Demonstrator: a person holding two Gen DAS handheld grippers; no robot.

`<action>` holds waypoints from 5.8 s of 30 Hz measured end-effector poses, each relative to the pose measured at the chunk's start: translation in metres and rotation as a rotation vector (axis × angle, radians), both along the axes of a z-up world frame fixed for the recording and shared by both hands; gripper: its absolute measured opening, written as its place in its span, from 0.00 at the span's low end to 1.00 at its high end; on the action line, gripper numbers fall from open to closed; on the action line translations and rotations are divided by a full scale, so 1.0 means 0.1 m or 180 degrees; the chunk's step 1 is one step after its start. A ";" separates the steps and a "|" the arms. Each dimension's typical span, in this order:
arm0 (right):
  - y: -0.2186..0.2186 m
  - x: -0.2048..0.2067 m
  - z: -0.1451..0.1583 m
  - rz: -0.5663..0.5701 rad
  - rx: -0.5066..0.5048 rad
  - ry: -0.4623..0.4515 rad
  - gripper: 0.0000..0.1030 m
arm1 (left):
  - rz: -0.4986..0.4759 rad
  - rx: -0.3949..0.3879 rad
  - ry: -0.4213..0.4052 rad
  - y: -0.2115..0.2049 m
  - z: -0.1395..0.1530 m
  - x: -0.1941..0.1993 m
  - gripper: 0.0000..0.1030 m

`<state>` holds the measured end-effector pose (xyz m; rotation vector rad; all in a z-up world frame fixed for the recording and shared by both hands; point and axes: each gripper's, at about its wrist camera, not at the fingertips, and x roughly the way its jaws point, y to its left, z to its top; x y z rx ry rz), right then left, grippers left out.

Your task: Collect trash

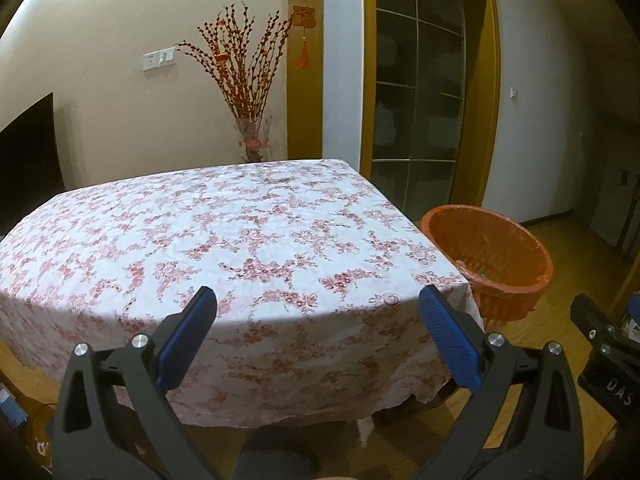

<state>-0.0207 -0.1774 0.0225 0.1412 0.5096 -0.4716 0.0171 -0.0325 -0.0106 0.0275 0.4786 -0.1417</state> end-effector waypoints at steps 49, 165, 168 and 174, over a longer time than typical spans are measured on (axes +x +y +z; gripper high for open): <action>0.00 -0.02 -0.02 0.0022 0.0006 0.0017 0.97 | 0.0195 0.0071 -0.0073 0.02 -0.02 -0.04 0.96; 0.04 0.00 -0.01 0.0018 0.0004 0.0005 0.97 | 0.0201 0.0051 0.0023 0.01 -0.04 -0.06 0.96; 0.04 0.00 -0.01 0.0015 0.0006 0.0007 0.97 | 0.0196 0.0053 0.0017 0.01 -0.05 -0.07 0.96; 0.04 0.00 -0.01 0.0015 0.0006 0.0007 0.97 | 0.0190 0.0047 0.0026 0.00 -0.05 -0.07 0.96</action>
